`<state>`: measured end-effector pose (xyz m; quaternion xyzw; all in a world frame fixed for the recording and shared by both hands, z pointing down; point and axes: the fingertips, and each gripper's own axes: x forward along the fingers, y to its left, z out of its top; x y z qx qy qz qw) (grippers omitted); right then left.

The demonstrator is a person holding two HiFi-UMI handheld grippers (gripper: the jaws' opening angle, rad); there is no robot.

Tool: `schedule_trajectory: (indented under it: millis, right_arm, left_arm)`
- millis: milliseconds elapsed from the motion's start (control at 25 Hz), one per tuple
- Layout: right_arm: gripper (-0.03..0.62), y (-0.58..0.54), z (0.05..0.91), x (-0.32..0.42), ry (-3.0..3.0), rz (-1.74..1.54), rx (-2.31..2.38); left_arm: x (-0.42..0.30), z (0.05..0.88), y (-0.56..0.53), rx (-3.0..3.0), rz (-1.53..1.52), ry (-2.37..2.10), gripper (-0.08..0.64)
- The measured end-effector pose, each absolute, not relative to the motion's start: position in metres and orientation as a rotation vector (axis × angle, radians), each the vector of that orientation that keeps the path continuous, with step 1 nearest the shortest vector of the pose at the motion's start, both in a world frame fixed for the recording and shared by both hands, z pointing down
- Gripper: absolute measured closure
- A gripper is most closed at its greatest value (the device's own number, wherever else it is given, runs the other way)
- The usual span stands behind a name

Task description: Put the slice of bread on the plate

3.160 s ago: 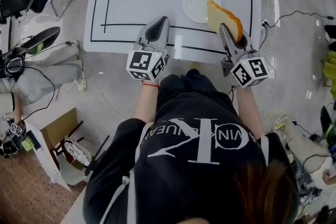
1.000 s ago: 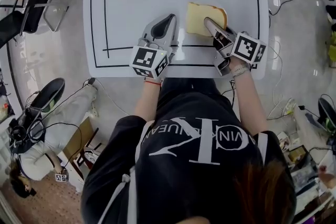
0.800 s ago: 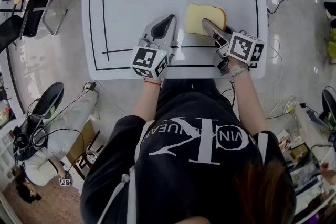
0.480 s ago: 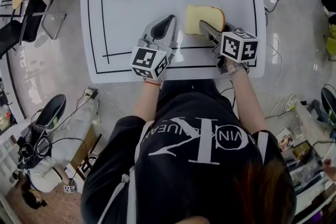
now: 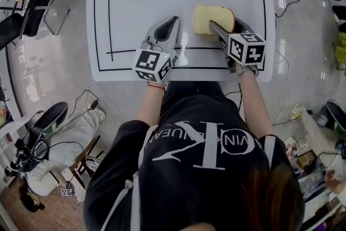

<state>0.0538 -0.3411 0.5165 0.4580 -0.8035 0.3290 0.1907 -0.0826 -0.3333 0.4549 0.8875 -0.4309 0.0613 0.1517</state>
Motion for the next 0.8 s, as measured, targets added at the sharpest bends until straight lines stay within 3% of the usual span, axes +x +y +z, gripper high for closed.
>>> schedule_trajectory:
  millis: [520,800]
  right_arm:
    - [0.211,-0.342,0.519,0.062,-2.234,0.819,1.293]
    - [0.216,-0.347,0.508,0.073,-2.295,0.791,1.351]
  left_arm:
    - [-0.094,0.451,-0.313,2.519,0.182,-1.297,0.558]
    - [-0.097,0.452,-0.304,2.503,0.171,-1.322,0.558]
